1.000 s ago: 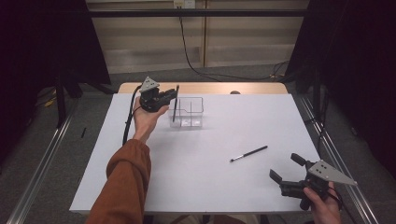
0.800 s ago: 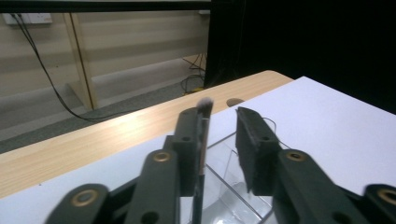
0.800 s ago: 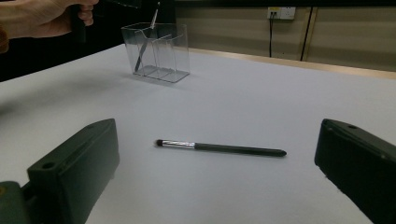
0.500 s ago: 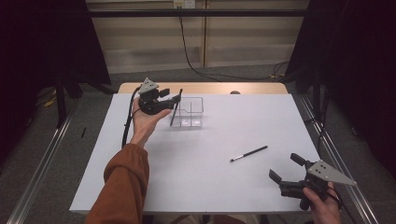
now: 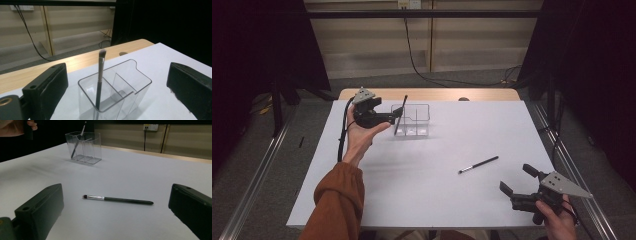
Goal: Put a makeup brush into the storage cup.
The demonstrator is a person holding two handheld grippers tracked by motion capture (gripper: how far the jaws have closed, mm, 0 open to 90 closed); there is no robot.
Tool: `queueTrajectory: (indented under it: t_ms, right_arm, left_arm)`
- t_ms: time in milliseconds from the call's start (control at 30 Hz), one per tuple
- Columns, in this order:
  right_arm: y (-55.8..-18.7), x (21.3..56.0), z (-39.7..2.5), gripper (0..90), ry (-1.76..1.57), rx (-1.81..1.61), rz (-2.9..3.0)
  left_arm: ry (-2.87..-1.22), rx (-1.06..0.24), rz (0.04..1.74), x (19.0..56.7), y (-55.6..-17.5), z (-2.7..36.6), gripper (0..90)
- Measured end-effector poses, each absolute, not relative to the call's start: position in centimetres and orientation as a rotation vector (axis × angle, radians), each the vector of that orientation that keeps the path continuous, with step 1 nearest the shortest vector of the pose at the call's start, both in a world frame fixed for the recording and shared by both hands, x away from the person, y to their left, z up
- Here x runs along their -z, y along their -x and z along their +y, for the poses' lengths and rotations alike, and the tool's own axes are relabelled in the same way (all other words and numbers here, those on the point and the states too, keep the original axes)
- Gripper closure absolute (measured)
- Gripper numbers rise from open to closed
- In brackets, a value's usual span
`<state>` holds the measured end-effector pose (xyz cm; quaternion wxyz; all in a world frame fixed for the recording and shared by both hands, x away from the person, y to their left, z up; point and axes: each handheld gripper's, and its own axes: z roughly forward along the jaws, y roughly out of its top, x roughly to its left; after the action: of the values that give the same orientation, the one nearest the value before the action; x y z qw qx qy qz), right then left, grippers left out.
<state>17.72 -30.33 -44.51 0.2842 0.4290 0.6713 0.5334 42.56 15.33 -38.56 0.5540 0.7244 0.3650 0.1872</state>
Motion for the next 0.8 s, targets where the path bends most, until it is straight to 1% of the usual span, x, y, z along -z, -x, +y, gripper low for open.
queueTrajectory:
  t_ms: [67,133,167,233,433,500,800]
  right_arm:
    - [-17.8,44.5,-30.3,0.0,-1.148,-1.428,1.798]
    - [-17.8,44.5,-30.2,0.0,-1.155,-1.433,1.795]
    - [-17.8,44.5,-30.2,0.0,-1.153,-1.433,1.795]
    - [-17.8,44.5,-30.2,0.0,-1.153,-1.434,1.796]
    - [-17.8,44.5,-30.2,0.0,-1.157,-1.435,1.793]
    - [-17.8,44.5,-30.2,0.0,-1.156,-1.435,1.795]
    - [-17.8,44.5,-30.3,0.0,-1.163,-1.433,1.785]
  left_arm:
    - [-1.700,-0.424,0.860,38.5,-42.3,15.4,3.7]
    - [-1.703,-0.434,0.872,38.4,-41.9,15.4,3.5]
    - [-1.702,-0.471,0.860,38.4,-41.4,15.6,3.2]
    - [-1.698,-0.482,0.854,38.5,-41.1,15.6,2.7]
    - [-1.692,-0.481,0.854,38.2,-39.9,16.2,2.4]
    - [-1.684,-0.459,0.865,37.9,-39.6,16.4,2.4]
    - [-1.698,-0.494,0.825,37.2,-37.9,17.3,2.5]
